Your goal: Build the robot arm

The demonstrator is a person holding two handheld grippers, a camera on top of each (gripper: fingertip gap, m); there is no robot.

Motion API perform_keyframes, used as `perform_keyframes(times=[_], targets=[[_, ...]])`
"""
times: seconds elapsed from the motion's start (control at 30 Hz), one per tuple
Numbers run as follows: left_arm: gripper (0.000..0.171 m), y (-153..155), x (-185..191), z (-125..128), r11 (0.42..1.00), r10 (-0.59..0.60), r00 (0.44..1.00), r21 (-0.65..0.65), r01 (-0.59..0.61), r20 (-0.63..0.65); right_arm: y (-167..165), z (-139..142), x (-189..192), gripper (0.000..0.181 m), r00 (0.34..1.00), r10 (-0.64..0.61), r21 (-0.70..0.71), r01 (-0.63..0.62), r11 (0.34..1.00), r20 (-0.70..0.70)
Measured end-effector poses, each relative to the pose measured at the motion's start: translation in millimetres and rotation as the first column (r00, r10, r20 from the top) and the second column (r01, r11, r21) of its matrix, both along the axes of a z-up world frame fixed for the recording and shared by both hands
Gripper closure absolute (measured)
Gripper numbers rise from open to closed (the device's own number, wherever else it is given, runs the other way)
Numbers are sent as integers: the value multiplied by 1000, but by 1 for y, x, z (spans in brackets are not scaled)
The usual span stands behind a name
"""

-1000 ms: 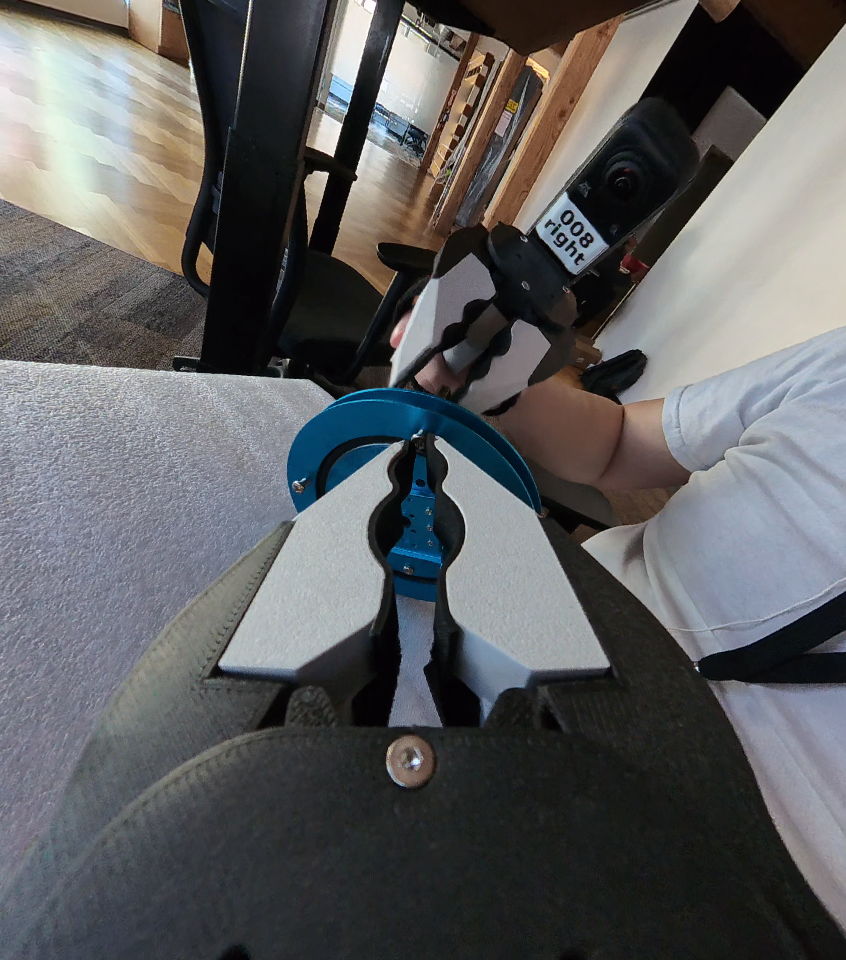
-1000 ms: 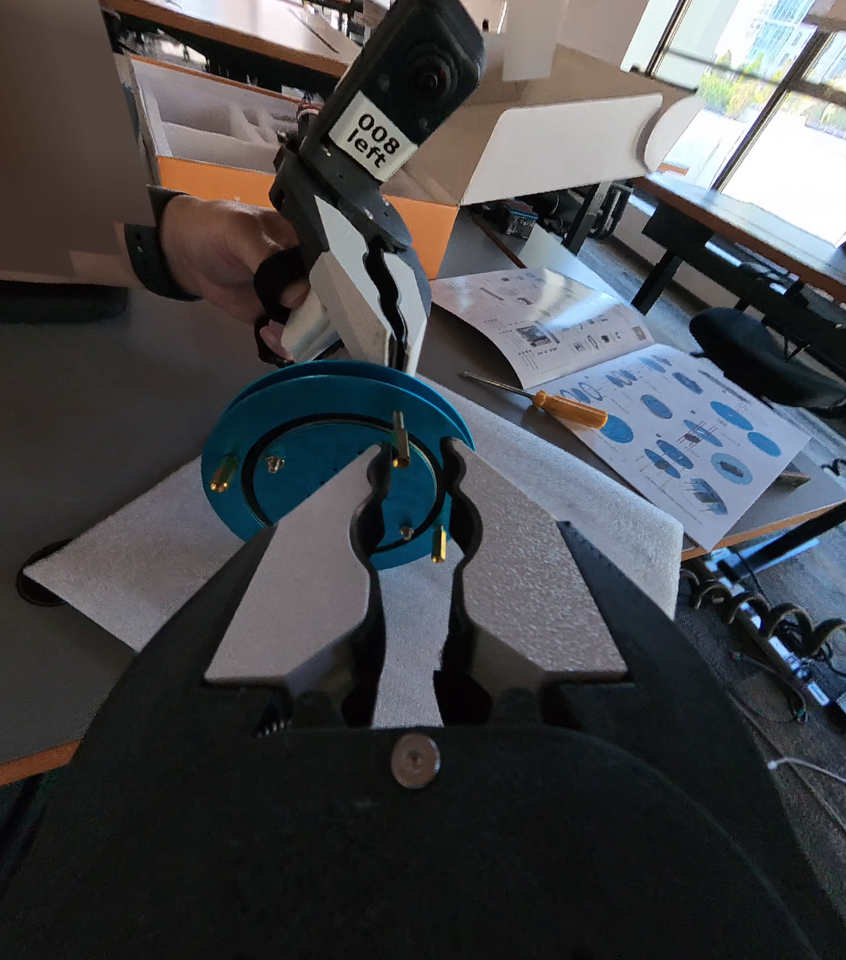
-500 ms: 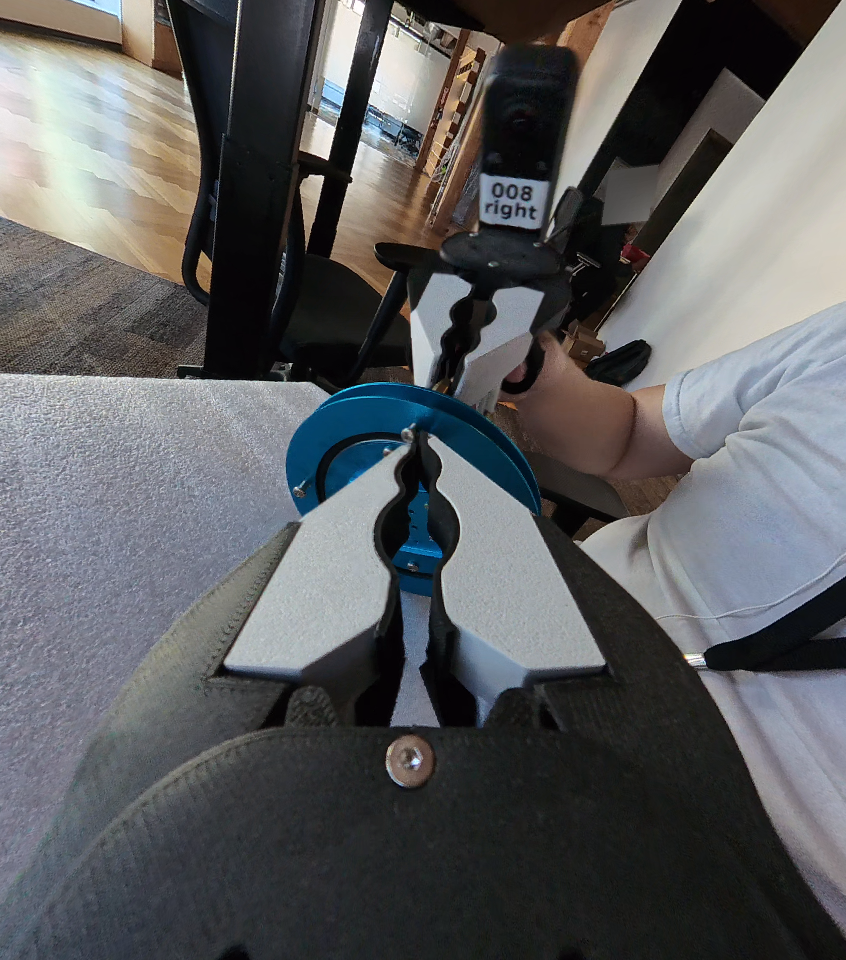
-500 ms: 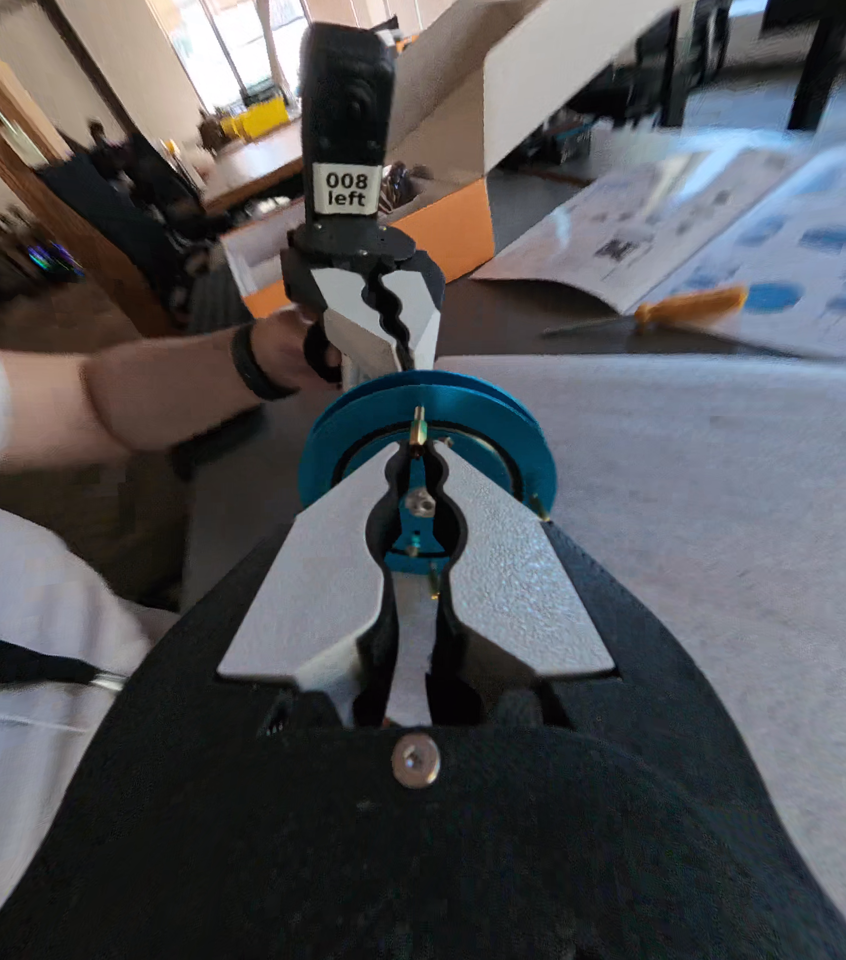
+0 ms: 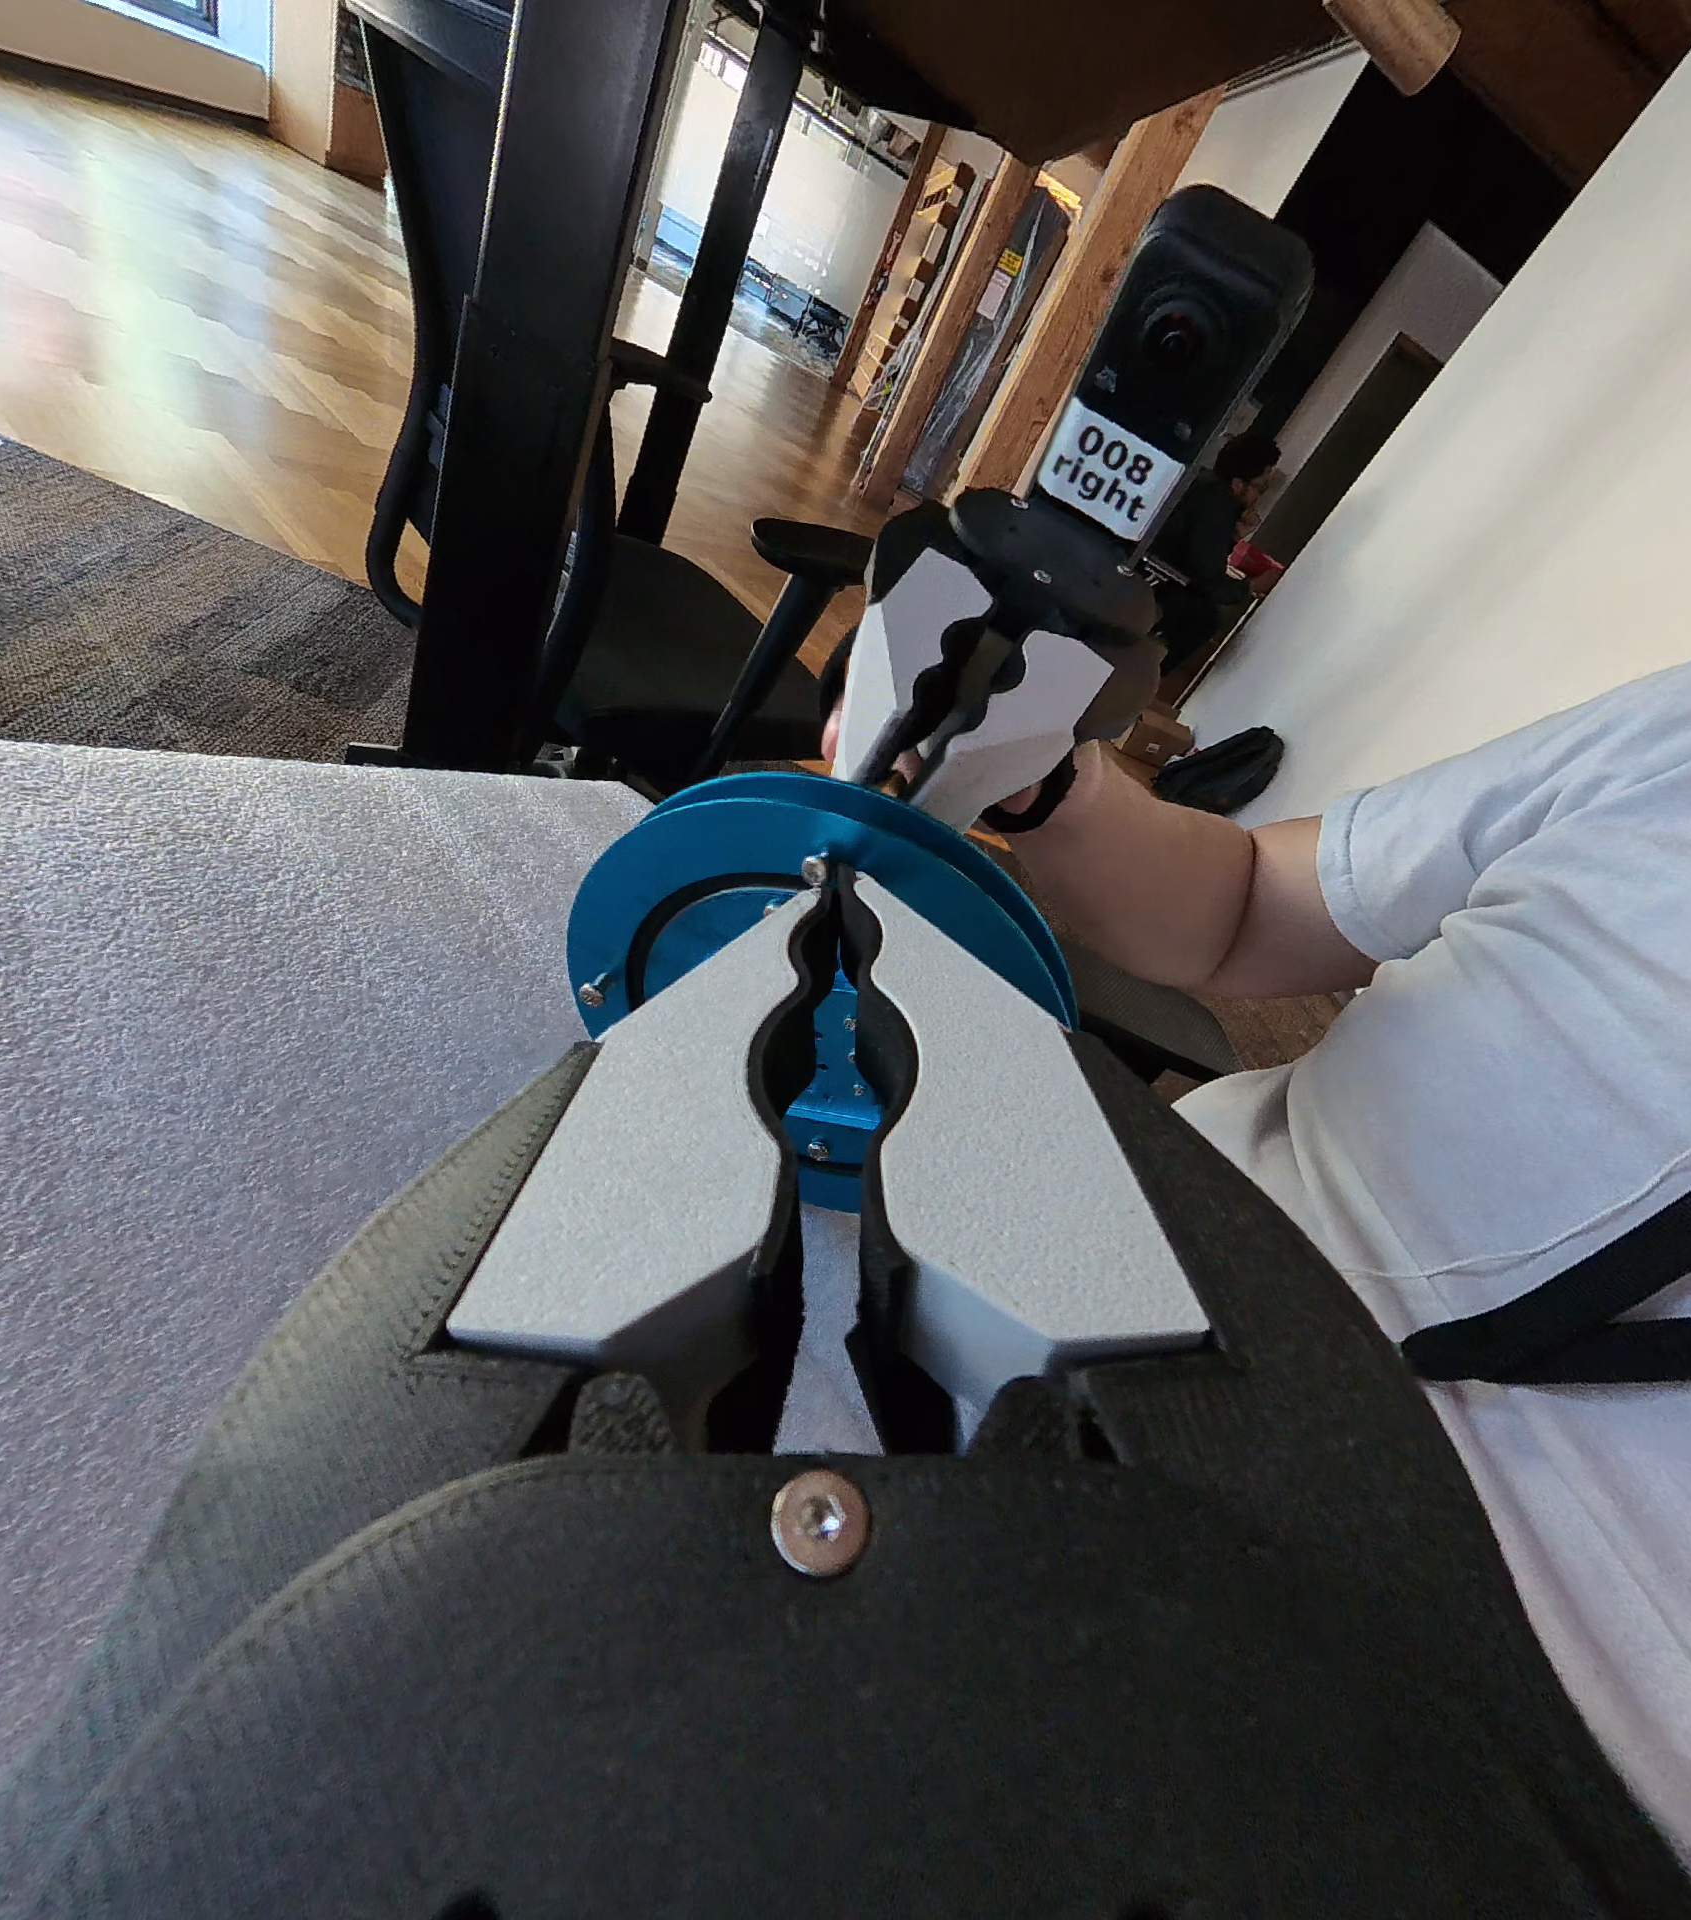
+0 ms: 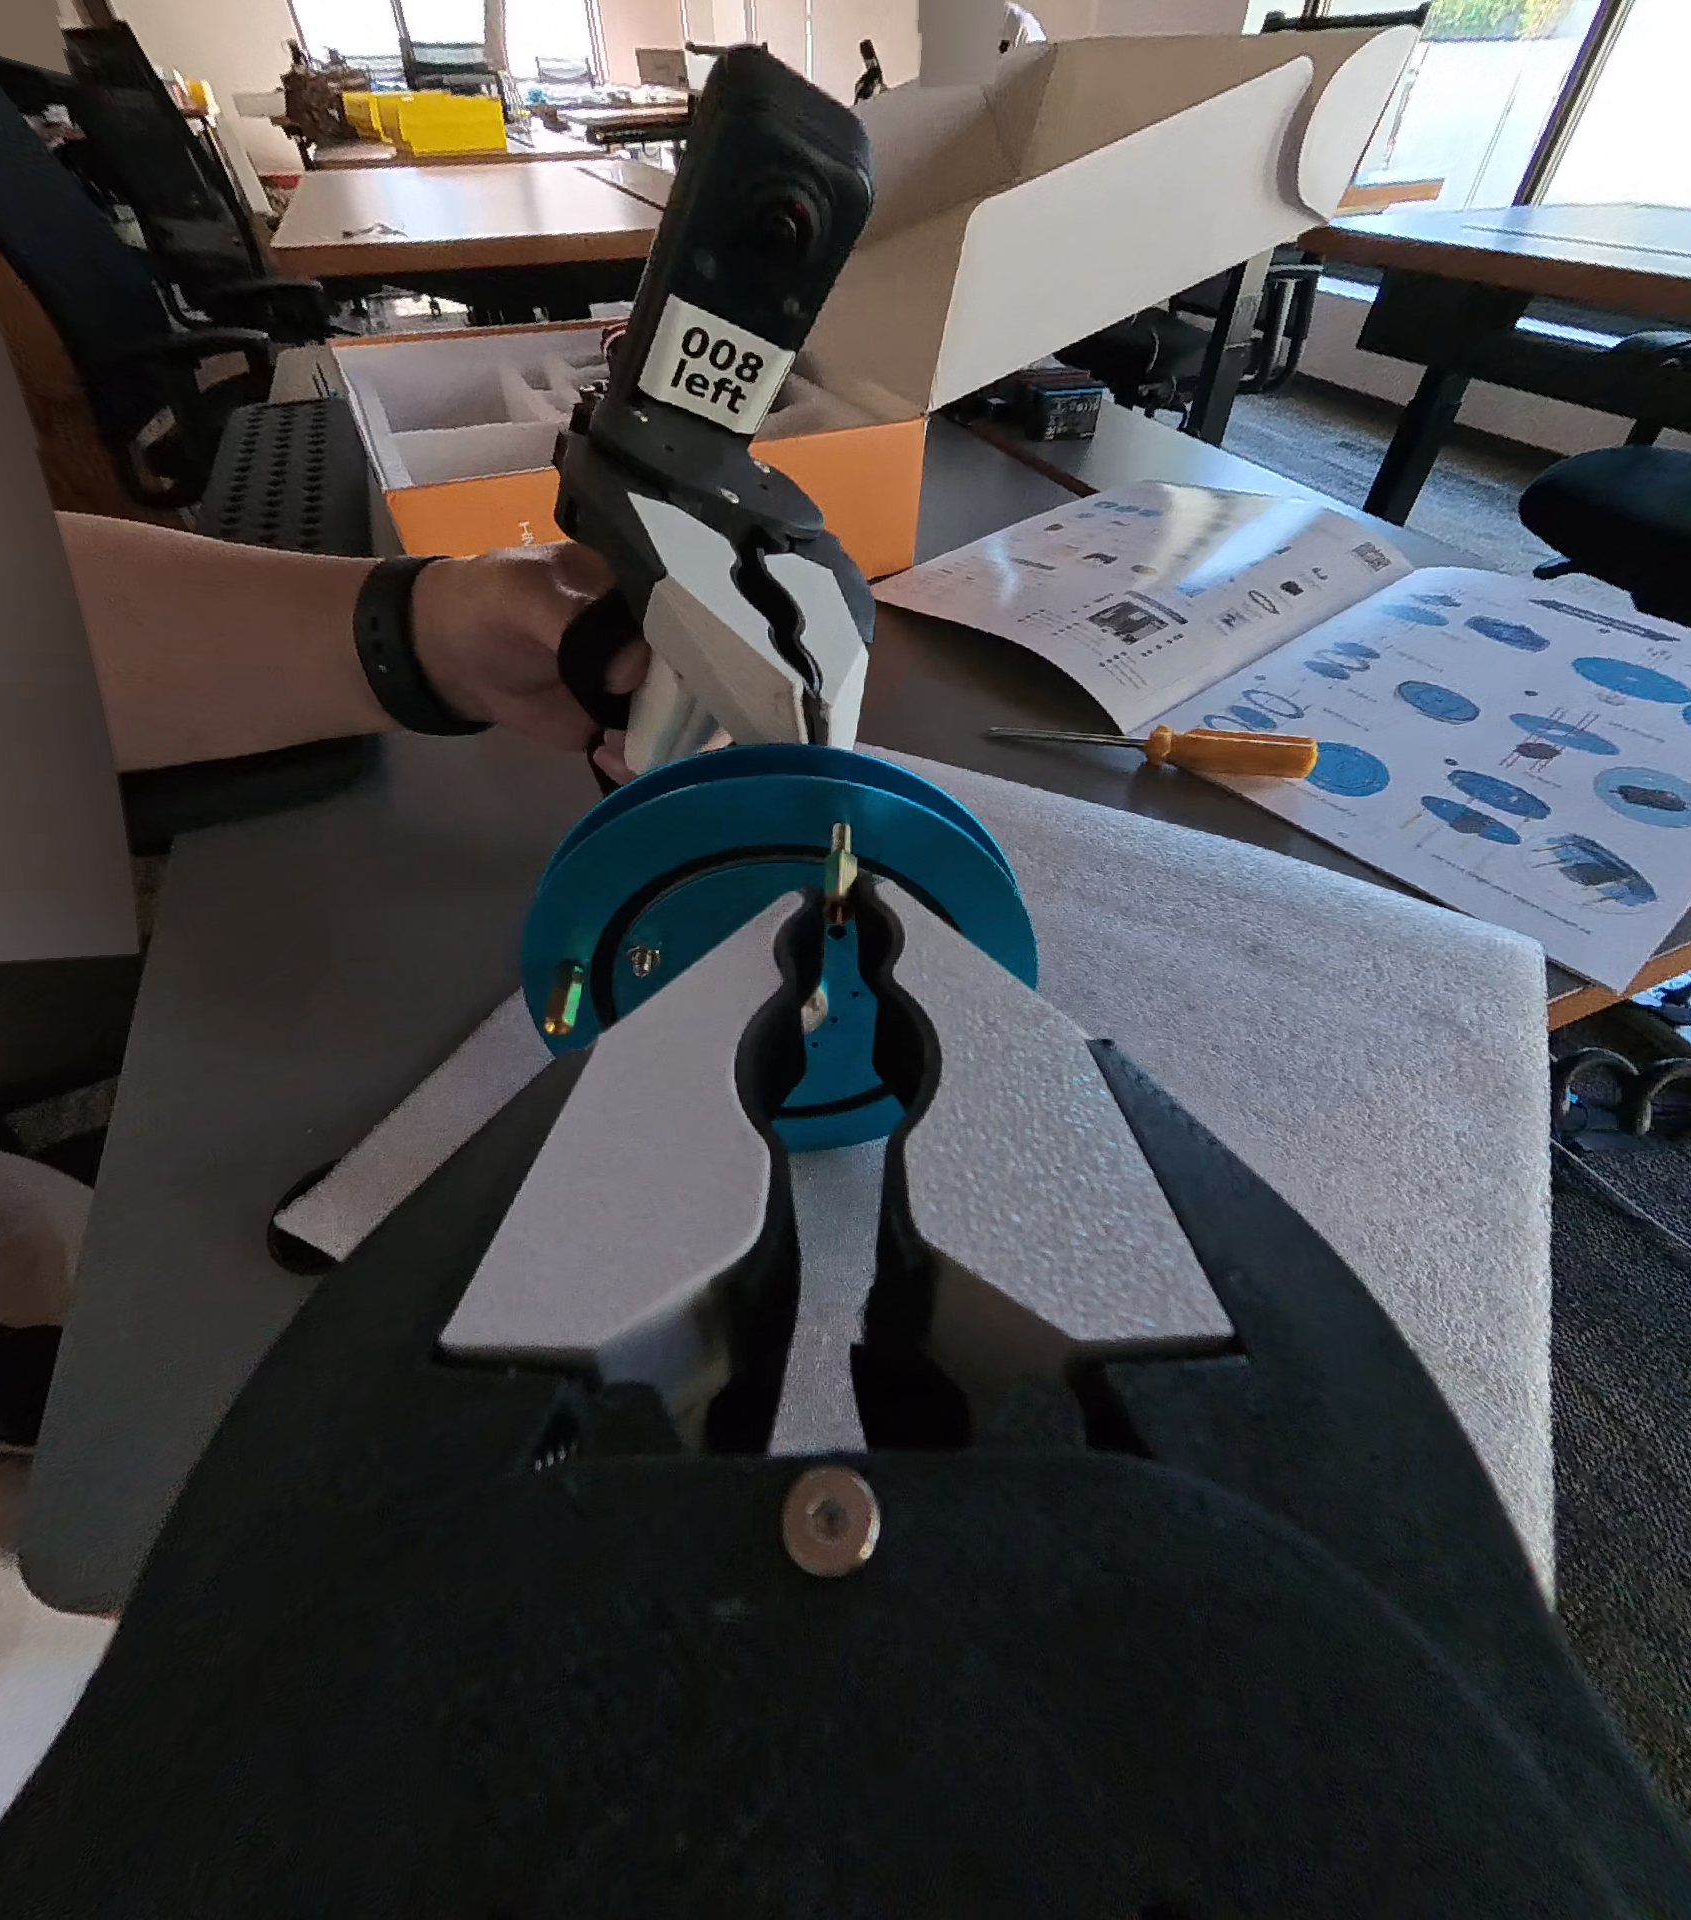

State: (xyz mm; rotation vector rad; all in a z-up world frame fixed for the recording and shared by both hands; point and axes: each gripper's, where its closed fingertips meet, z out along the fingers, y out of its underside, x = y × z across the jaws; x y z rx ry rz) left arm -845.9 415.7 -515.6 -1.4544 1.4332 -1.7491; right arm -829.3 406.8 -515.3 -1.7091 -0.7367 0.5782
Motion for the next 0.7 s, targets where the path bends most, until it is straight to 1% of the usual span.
perform_keyframes(times=[0.07,0.13,0.23,0.33,0.43,0.7], targets=[[171,1,-1,0,1000,-1,1000,-21,1,5,-1,0,0,177,1000,12,-16,-13,1000,-9],[161,7,-1,1,999,17,1000,-32,-16,14,-3,-1,0,177,998,44,-47,-46,998,-42],[158,10,-3,5,1000,15,999,2,-15,43,-4,-1,-1,178,990,101,-85,-109,990,-93],[163,1,-4,7,999,-46,998,17,45,53,-2,-1,-2,177,984,127,-105,-141,984,-127],[165,0,-1,4,999,-51,998,20,50,43,-1,-1,-2,177,978,143,-105,-160,982,-152],[168,-1,1,3,992,-78,996,-95,82,40,-1,-2,0,177,977,140,-94,-156,983,-159]])
